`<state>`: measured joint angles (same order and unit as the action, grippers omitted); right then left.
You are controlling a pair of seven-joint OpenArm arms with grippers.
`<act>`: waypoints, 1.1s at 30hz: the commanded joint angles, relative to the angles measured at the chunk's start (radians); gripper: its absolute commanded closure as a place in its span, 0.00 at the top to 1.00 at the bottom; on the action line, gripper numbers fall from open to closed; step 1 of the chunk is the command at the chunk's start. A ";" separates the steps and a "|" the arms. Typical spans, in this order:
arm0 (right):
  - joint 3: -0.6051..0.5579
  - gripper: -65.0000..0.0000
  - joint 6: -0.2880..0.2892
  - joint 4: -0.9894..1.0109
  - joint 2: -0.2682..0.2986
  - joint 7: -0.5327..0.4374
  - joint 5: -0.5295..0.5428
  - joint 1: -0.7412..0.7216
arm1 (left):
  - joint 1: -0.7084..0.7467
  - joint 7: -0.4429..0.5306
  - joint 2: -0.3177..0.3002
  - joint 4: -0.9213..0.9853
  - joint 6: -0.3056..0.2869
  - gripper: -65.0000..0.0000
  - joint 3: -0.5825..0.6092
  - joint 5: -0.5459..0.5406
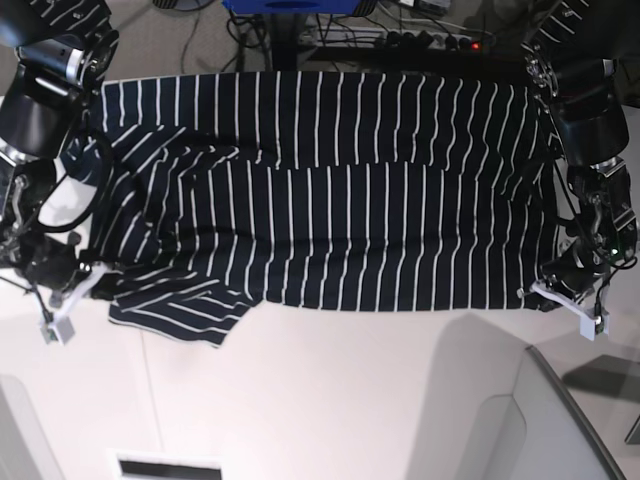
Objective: Layout the t-shirt on the table in an organized manner, then fold the t-shirt properly
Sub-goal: 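Hold the shirt side with both grippers and lift it over the shirt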
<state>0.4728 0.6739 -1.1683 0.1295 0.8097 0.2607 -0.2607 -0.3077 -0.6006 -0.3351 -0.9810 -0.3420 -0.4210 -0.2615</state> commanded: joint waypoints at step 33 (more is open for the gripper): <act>-0.558 0.00 0.007 0.437 0.221 -0.784 0.019 -0.187 | 0.005 -0.017 -0.020 -0.151 -0.002 0.00 -0.006 -0.012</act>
<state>-0.0879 0.6739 -0.7158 0.3382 0.0505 0.2630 -0.4179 -0.2848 -0.6399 -0.3359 -1.1110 -0.3443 -0.4236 -0.2653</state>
